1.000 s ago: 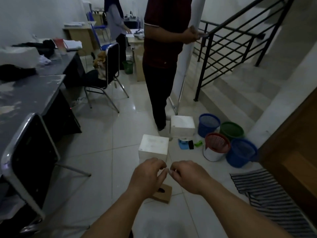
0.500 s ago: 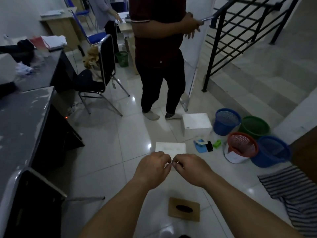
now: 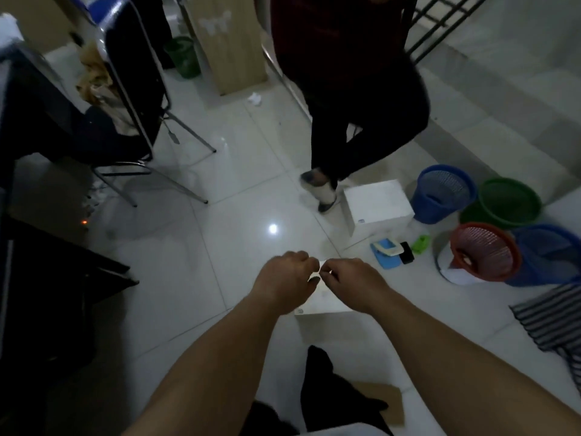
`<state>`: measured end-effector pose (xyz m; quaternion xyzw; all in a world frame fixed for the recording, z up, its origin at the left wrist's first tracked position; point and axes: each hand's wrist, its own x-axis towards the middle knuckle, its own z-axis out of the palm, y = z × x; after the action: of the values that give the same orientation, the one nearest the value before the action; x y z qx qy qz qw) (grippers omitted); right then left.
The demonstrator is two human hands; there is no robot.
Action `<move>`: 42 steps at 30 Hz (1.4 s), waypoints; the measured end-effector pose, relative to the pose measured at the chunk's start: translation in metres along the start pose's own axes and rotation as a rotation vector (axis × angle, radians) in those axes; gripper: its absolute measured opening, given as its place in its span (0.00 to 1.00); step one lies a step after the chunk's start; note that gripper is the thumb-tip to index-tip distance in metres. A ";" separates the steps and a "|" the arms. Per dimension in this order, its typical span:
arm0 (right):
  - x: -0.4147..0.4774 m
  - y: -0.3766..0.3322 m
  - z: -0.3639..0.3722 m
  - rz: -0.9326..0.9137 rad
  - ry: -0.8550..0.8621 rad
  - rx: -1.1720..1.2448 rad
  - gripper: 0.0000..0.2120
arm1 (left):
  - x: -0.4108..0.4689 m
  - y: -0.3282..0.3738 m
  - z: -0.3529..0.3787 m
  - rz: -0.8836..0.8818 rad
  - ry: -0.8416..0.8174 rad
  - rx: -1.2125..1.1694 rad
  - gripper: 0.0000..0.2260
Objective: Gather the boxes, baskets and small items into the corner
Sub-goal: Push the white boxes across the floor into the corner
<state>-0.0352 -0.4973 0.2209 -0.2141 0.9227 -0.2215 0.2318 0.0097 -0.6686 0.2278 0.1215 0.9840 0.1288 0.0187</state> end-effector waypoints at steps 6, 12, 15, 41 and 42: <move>0.073 0.008 -0.007 0.123 -0.022 0.075 0.12 | 0.082 -0.049 0.007 0.136 -0.103 -0.015 0.11; 0.133 0.023 -0.002 0.377 0.038 0.184 0.12 | 0.163 -0.100 0.035 0.314 -0.264 -0.002 0.10; 0.156 0.026 0.011 0.558 0.083 0.240 0.12 | 0.198 -0.126 0.055 0.466 -0.364 -0.012 0.10; 0.252 0.178 0.398 1.361 0.126 0.579 0.29 | 0.261 -0.192 0.461 0.941 -0.974 0.434 0.39; 0.254 0.184 0.412 1.370 0.135 0.591 0.30 | 0.260 -0.194 0.474 0.924 -0.995 0.419 0.40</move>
<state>-0.0765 -0.6022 -0.2844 0.4938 0.7638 -0.2787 0.3085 -0.2559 -0.6689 -0.2819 0.5718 0.7106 -0.1392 0.3857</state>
